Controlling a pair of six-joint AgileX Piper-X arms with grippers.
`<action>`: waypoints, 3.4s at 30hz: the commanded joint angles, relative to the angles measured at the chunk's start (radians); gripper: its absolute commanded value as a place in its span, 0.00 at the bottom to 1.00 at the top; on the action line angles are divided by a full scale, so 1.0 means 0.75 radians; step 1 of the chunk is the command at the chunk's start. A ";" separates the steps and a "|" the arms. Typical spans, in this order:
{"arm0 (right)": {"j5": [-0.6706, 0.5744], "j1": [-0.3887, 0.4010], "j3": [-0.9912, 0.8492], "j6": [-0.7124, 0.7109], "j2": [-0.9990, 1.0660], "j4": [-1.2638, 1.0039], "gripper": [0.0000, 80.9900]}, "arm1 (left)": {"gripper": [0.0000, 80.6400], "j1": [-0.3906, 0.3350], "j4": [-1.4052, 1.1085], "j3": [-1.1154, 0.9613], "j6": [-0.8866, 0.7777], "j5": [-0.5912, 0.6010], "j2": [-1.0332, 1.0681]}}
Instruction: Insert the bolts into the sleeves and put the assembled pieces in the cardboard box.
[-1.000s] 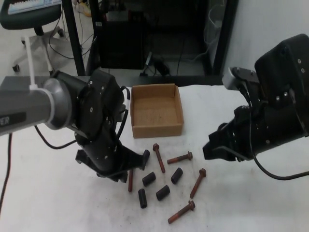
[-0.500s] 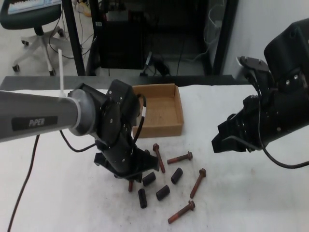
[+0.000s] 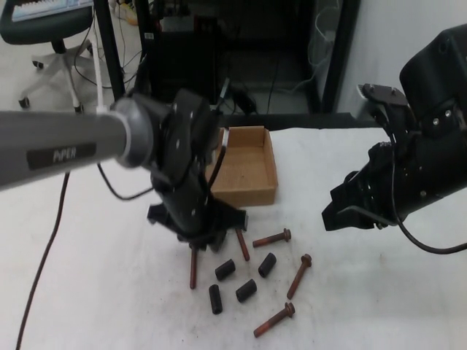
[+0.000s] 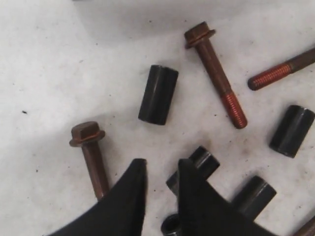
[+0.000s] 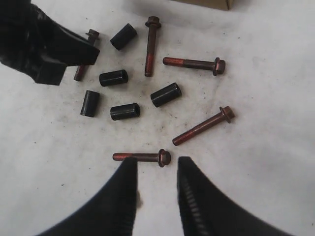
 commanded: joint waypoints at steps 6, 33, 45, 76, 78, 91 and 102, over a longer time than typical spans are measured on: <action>0.002 -0.005 -0.011 -0.017 -0.007 0.006 0.34 | 0.27 -0.003 0.315 -0.132 0.140 -0.109 -0.006; 0.002 -0.005 -0.011 -0.017 -0.007 0.059 0.34 | 0.27 -0.003 0.278 -0.124 -0.106 -0.232 0.040; 0.002 -0.005 -0.011 -0.017 -0.007 0.059 0.34 | 0.27 -0.003 0.211 -0.124 -0.112 -0.220 0.138; 0.002 -0.005 -0.011 -0.017 -0.007 0.081 0.34 | 0.27 0.000 0.077 -0.124 -0.101 -0.226 0.232; 0.002 -0.005 -0.011 -0.021 -0.007 0.092 0.34 | 0.27 0.000 0.077 -0.124 -0.101 -0.234 0.232; 0.141 -0.005 -0.011 -0.108 -0.007 0.093 0.17 | 0.00 0.029 0.098 -0.124 0.290 -0.402 0.181; -0.291 0.029 -0.011 -0.063 -0.007 -0.023 0.01 | 0.00 0.191 -0.076 -0.120 0.290 -0.335 -0.316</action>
